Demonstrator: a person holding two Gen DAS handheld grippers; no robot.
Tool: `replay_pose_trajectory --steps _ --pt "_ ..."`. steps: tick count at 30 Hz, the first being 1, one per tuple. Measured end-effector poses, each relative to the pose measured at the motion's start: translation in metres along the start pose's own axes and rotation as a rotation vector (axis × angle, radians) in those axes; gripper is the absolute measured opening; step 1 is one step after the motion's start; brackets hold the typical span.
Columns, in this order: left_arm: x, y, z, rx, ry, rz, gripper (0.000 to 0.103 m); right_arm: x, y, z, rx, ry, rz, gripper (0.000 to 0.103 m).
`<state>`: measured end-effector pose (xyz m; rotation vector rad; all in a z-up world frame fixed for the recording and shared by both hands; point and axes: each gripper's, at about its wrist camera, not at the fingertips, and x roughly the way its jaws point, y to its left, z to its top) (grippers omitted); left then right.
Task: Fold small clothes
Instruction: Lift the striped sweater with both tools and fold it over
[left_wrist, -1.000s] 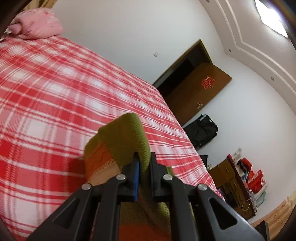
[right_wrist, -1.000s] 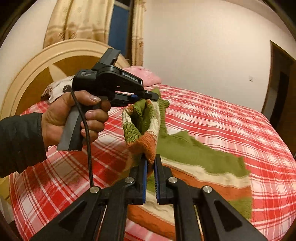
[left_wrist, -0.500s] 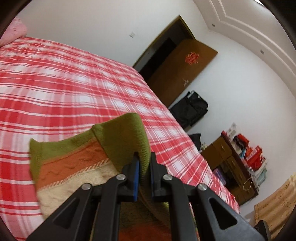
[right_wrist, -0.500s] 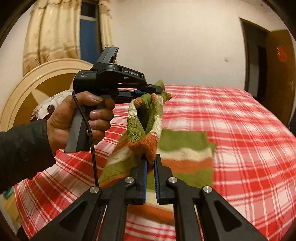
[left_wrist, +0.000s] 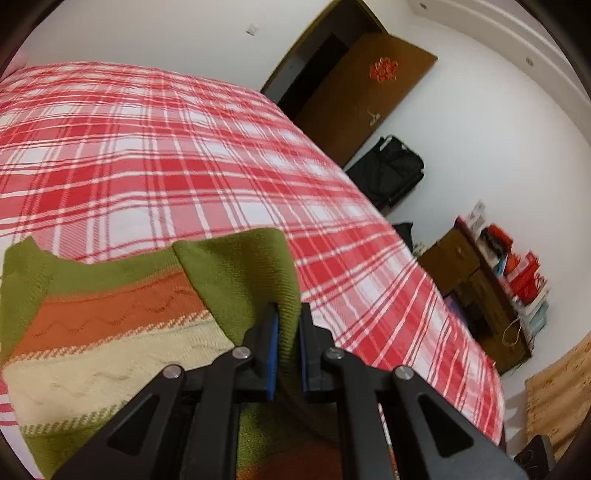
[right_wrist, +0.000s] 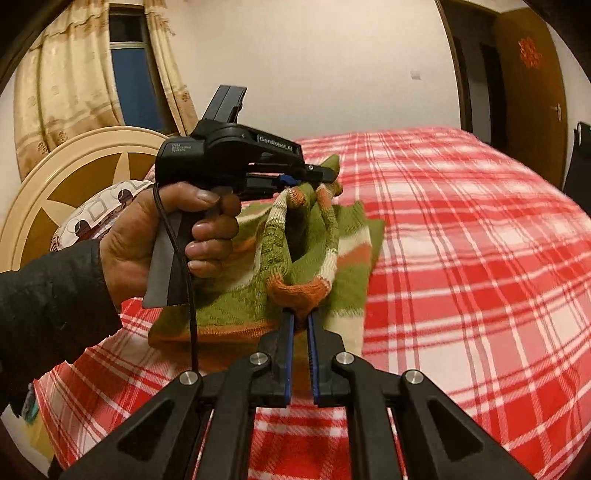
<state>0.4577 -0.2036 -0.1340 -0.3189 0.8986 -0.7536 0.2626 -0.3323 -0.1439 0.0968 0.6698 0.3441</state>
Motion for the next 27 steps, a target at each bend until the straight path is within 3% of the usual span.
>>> replay_pose_trajectory --steps 7,9,10,11,12,14,19,20,21,23,25,27 --pt "0.020 -0.026 -0.009 0.135 0.032 0.095 0.011 0.009 -0.018 -0.018 0.080 0.080 0.019 0.006" --pt "0.014 -0.040 -0.012 0.196 0.021 0.109 0.015 0.010 -0.023 -0.022 0.099 0.089 0.016 0.007" --pt "0.006 -0.048 -0.014 0.235 0.008 0.113 0.020 0.010 -0.026 -0.024 0.107 0.093 0.024 0.007" --pt "-0.001 -0.053 -0.016 0.265 -0.007 0.122 0.032 0.008 -0.030 -0.027 0.120 0.094 0.025 0.007" --pt "-0.009 -0.057 -0.018 0.285 -0.027 0.138 0.052 0.006 -0.033 -0.028 0.130 0.090 0.018 0.007" --pt "-0.034 -0.059 -0.025 0.311 -0.088 0.175 0.074 0.002 -0.041 -0.028 0.157 0.081 0.009 0.007" --pt "-0.074 -0.036 -0.055 0.317 -0.117 0.311 0.085 -0.009 -0.048 -0.012 0.160 0.028 -0.037 0.008" --pt "-0.083 -0.026 -0.066 0.307 -0.121 0.326 0.085 -0.008 -0.046 -0.005 0.151 0.027 -0.035 0.018" --pt "-0.086 -0.022 -0.073 0.304 -0.115 0.351 0.085 -0.008 -0.044 0.000 0.143 0.022 -0.029 0.045" --pt "-0.092 -0.010 -0.087 0.303 -0.093 0.413 0.085 -0.009 -0.036 0.016 0.133 -0.026 -0.002 0.070" --pt "-0.096 -0.001 -0.099 0.293 -0.073 0.428 0.085 -0.008 -0.024 0.031 0.106 -0.059 0.039 0.070" --pt "-0.099 0.005 -0.108 0.273 -0.066 0.429 0.085 0.001 -0.005 0.050 0.038 -0.067 0.022 0.069"
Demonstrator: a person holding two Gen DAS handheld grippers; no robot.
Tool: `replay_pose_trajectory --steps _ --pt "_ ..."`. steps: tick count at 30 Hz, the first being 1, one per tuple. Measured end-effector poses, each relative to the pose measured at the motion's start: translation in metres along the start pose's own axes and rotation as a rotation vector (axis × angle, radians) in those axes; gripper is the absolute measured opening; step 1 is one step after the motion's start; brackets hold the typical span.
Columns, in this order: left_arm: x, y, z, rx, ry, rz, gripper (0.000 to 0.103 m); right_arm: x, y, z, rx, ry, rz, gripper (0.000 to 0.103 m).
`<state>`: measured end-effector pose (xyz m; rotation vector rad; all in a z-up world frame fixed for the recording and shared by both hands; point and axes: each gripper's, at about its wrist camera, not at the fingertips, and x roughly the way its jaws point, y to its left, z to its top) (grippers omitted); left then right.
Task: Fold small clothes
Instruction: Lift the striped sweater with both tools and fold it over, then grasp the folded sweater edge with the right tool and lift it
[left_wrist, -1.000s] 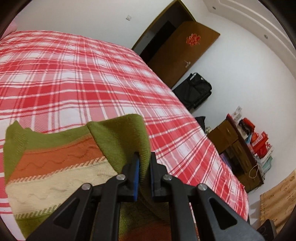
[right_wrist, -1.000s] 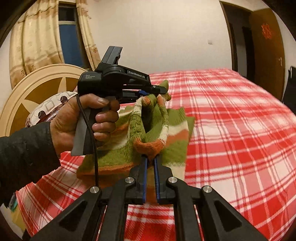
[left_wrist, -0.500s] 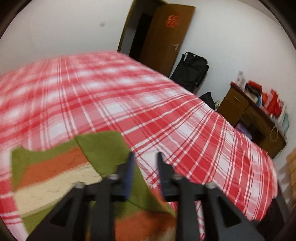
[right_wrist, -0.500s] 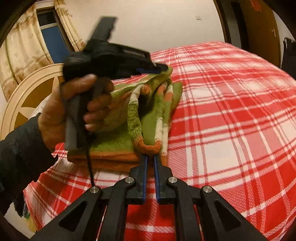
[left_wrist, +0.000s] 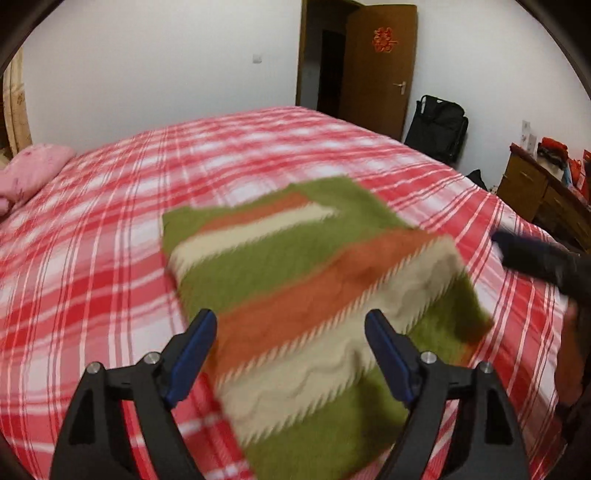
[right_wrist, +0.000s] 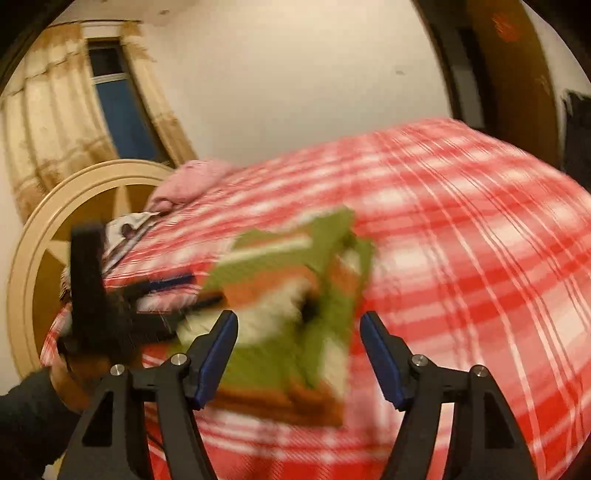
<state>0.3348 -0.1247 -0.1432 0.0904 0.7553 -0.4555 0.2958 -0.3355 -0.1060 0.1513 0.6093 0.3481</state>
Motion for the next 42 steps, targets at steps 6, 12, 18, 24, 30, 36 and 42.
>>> replay_pose_trajectory --steps 6,12,18,24,30,36,42 --pt "0.006 0.009 -0.018 -0.038 0.017 -0.002 0.089 0.052 0.023 0.025 -0.024 0.128 0.153 0.066" --pt "0.011 0.013 -0.031 -0.051 0.034 -0.025 0.099 0.090 -0.051 -0.010 0.192 0.251 0.023 0.011" --pt "0.026 0.016 -0.033 -0.075 0.109 -0.043 0.103 0.072 -0.043 -0.013 0.148 0.227 0.042 0.014" --pt "0.027 0.016 -0.037 -0.095 0.122 -0.045 0.103 0.047 -0.009 -0.023 0.032 0.197 -0.013 0.055" --pt "0.027 0.018 -0.039 -0.098 0.127 -0.047 0.103 0.048 -0.018 -0.053 0.017 0.275 -0.124 0.051" --pt "0.028 0.019 -0.040 -0.099 0.131 -0.050 0.103 0.035 -0.021 -0.063 0.033 0.277 -0.098 0.034" --pt "0.028 0.019 -0.040 -0.101 0.131 -0.054 0.103 0.036 -0.019 -0.066 0.017 0.330 -0.114 0.034"
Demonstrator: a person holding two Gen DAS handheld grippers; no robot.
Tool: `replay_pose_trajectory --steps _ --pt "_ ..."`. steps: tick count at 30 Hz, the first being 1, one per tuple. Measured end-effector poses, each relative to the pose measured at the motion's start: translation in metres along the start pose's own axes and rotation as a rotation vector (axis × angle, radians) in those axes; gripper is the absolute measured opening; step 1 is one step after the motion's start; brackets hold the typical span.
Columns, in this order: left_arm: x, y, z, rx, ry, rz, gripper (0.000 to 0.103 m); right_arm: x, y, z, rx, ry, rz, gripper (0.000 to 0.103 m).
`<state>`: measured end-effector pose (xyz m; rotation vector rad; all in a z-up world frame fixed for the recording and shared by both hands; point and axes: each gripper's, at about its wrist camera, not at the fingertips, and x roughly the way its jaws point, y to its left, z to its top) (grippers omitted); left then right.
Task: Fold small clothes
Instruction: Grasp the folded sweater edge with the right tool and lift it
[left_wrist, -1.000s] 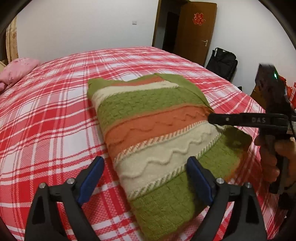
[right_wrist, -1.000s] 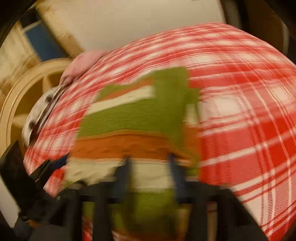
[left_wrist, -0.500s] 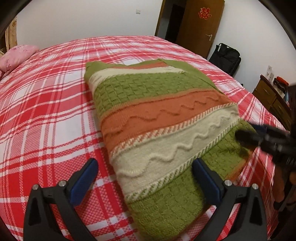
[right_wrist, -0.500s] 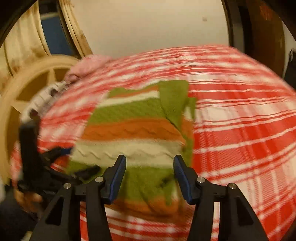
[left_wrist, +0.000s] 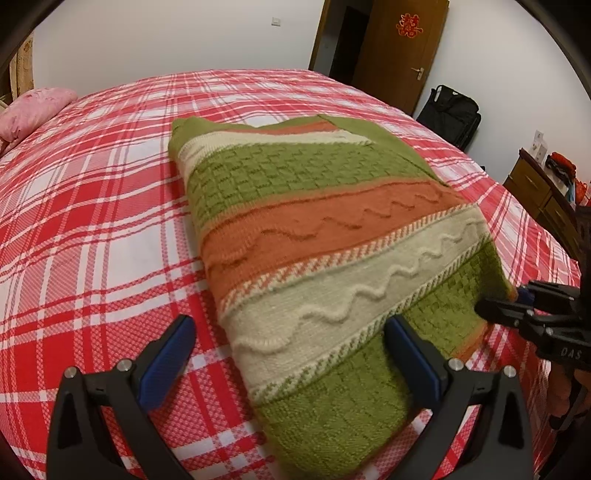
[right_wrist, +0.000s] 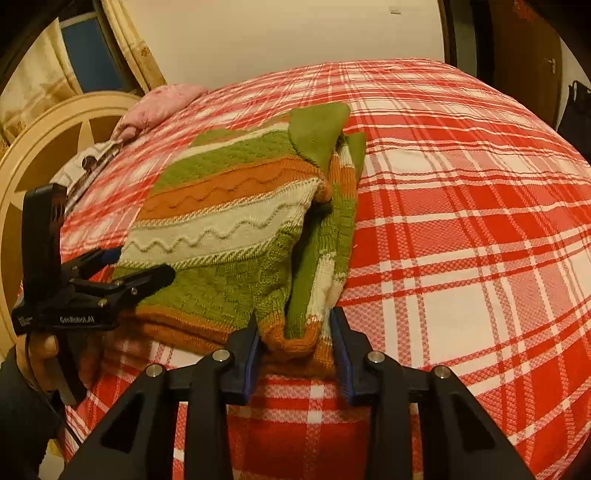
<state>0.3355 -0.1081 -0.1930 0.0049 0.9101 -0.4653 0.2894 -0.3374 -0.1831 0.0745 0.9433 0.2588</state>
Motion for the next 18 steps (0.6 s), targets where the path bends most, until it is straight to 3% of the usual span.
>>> replay_pose_trajectory --steps 6,13,18 --pt "-0.001 0.000 -0.001 -0.006 -0.001 -0.007 0.103 -0.004 0.000 0.004 -0.023 0.077 0.018 0.034" --pt "-0.001 0.002 -0.001 -0.019 -0.004 -0.021 0.103 -0.048 -0.003 0.051 -0.073 -0.072 0.030 0.041" --pt "-0.001 0.000 -0.001 -0.013 -0.004 -0.012 0.103 -0.025 -0.002 0.117 -0.017 -0.117 0.053 0.041"
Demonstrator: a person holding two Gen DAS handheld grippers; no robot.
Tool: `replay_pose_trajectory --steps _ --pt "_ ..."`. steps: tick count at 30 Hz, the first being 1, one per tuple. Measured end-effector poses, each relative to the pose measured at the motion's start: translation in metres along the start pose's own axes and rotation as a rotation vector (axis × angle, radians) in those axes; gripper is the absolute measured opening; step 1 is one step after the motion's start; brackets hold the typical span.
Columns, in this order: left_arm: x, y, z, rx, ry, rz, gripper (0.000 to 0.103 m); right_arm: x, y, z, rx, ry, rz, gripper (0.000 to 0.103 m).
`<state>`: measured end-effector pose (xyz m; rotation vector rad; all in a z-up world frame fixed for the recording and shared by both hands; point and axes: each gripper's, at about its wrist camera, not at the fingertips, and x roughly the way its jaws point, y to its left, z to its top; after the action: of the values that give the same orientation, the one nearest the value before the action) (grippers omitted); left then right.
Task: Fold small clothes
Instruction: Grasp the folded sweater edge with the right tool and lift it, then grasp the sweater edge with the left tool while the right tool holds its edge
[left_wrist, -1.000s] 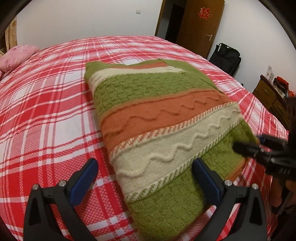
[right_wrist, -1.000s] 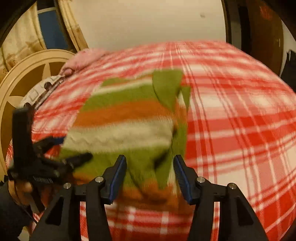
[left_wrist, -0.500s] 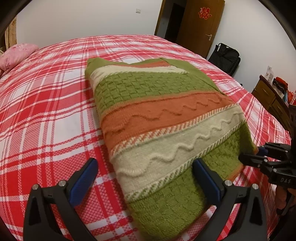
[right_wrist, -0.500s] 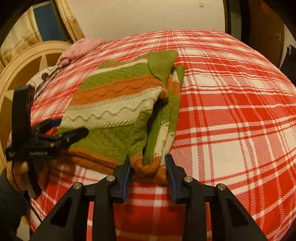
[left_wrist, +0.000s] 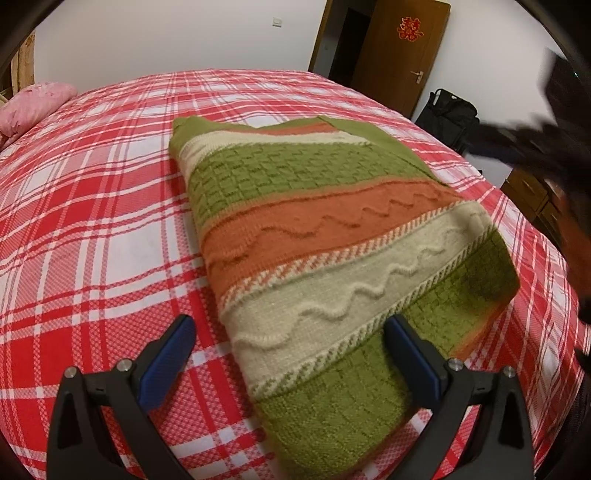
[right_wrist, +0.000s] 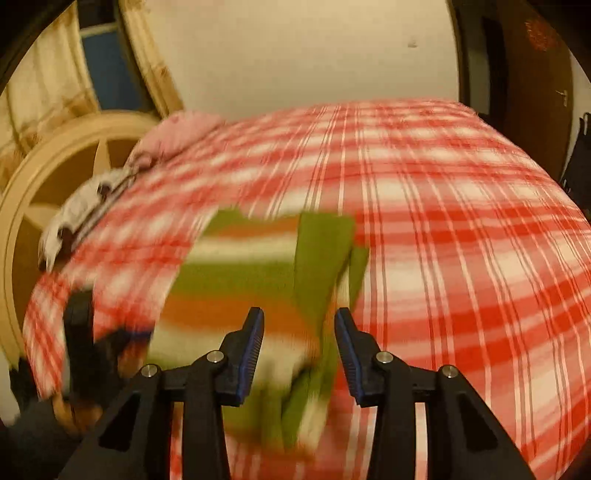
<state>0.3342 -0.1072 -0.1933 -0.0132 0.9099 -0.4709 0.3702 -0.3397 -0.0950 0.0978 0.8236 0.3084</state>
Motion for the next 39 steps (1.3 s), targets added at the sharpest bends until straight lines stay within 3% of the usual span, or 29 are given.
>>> replay_pose_trajectory --steps 2,5,8,9,10,17,20,22,23,24,27,35,39 --pt "0.000 0.000 0.000 -0.001 -0.001 -0.002 0.103 0.025 0.007 0.015 -0.021 0.022 -0.010 0.041" --pt "-0.001 0.002 0.000 -0.010 -0.004 -0.015 0.103 0.072 0.006 0.028 -0.021 0.137 -0.180 0.041" --pt "-0.002 0.002 0.000 -0.014 -0.006 -0.020 0.103 0.082 -0.016 0.023 0.113 0.153 -0.116 0.037" --pt "-0.002 0.002 0.000 -0.012 -0.006 -0.018 0.103 0.082 -0.017 0.018 0.114 0.152 -0.104 0.018" --pt "-0.001 0.002 0.000 -0.009 -0.004 -0.015 0.103 0.082 -0.018 0.015 0.106 0.158 -0.101 0.015" --pt "0.001 -0.004 0.001 0.029 0.011 0.022 0.103 0.084 -0.019 -0.008 0.050 0.188 -0.121 0.013" --pt "0.001 -0.005 0.001 0.029 0.011 0.024 0.103 0.086 -0.022 -0.004 0.036 0.206 -0.102 0.018" --pt "0.001 -0.005 0.001 0.029 0.012 0.025 0.103 0.086 -0.028 -0.005 0.044 0.207 -0.098 0.029" --pt "0.001 -0.005 0.001 0.028 0.012 0.023 0.103 0.085 -0.033 -0.006 0.049 0.201 -0.133 0.051" --pt "0.001 -0.005 0.001 0.027 0.013 0.021 0.103 0.084 -0.038 -0.009 0.064 0.194 -0.147 0.064" --pt "0.001 -0.005 0.001 0.028 0.013 0.022 0.103 0.082 -0.058 -0.019 0.159 0.169 -0.051 0.064" --pt "0.000 -0.002 0.001 0.013 0.013 0.010 0.103 0.072 -0.063 -0.018 0.141 0.107 0.033 0.062" --pt "-0.014 0.008 -0.001 -0.050 -0.060 0.037 0.103 0.071 -0.073 -0.008 0.185 0.075 0.090 0.062"
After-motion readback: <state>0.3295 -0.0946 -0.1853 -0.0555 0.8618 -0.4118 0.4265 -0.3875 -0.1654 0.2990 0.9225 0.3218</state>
